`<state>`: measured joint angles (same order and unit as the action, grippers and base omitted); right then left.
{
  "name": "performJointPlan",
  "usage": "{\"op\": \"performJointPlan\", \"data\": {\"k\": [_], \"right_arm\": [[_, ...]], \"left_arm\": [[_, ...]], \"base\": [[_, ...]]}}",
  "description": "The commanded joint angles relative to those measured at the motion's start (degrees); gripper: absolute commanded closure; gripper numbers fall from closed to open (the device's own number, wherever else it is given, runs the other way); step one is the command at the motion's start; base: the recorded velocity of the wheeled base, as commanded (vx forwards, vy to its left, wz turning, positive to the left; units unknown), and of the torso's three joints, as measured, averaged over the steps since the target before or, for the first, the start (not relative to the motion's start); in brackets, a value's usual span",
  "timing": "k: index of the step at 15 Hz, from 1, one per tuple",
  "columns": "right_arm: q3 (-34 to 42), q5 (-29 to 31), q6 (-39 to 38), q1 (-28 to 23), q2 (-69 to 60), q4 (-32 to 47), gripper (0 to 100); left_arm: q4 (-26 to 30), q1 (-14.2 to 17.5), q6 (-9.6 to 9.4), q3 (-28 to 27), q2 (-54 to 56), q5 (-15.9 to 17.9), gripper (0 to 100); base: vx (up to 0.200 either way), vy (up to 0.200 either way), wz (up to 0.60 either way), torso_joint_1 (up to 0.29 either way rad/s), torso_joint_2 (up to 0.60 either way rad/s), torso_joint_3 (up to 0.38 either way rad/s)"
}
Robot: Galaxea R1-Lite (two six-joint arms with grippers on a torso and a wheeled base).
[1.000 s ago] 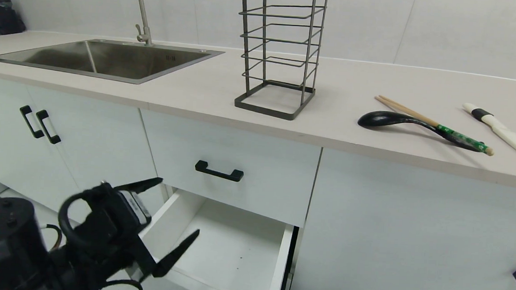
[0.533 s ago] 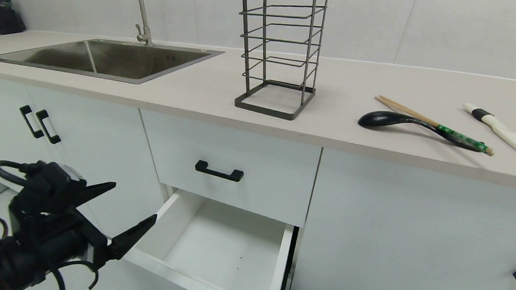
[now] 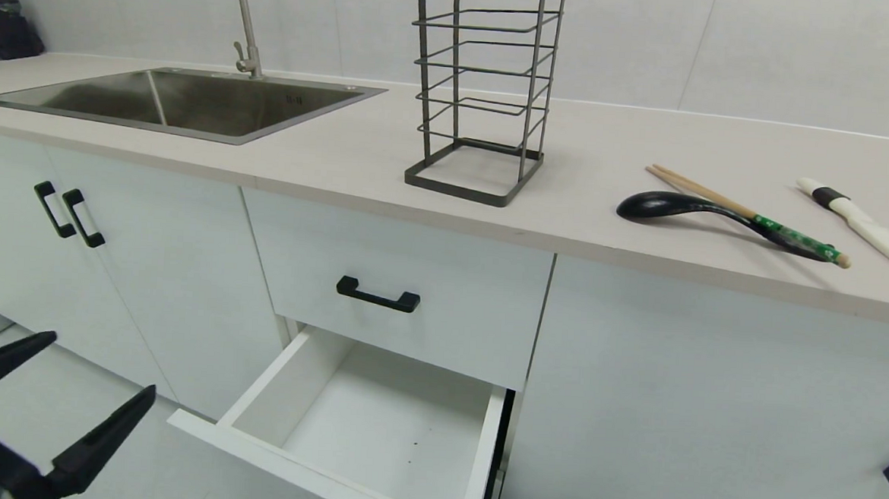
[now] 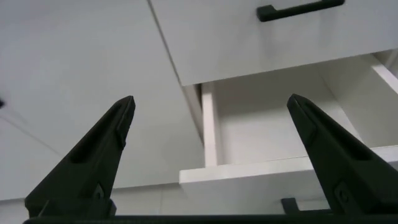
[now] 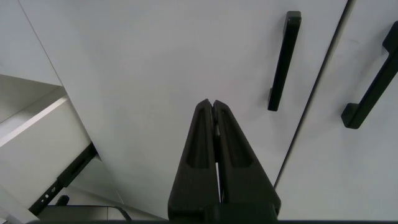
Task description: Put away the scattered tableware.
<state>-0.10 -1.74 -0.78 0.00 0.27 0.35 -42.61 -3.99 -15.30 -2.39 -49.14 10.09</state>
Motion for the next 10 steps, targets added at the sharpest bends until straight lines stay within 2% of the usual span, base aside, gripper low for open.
{"op": "performJointPlan", "data": {"k": [1,2,3,5,7,10], "right_arm": [[0.0,0.0,0.0,0.0,0.1,0.0,100],[0.0,0.0,0.0,0.0,0.1,0.0,100],[0.0,0.0,0.0,0.0,0.1,0.0,100],[0.0,0.0,0.0,0.0,0.1,0.0,100],[0.0,0.0,0.0,0.0,0.1,0.0,100],[0.0,0.0,0.0,0.0,0.1,0.0,100]], "left_arm": [[8.2,7.0,-5.88,0.8,19.7,-0.7,0],[11.3,7.2,-7.03,1.2,24.8,-0.6,0],[16.0,7.0,-7.20,1.3,29.4,-0.3,0],[24.8,6.4,-7.20,0.7,37.5,-0.2,0],[30.7,5.5,-6.76,1.6,45.5,-0.2,0],[33.6,4.0,-6.50,2.4,49.1,-0.3,0]], "base": [[0.000,0.000,0.00,0.000,0.00,0.000],[0.000,0.000,0.00,0.000,0.00,0.000],[0.000,0.000,0.00,0.000,0.00,0.000],[0.000,0.000,0.00,0.000,0.00,0.000],[0.000,0.000,0.00,0.000,0.00,0.000],[0.000,0.000,0.00,0.000,0.00,0.000]]}}
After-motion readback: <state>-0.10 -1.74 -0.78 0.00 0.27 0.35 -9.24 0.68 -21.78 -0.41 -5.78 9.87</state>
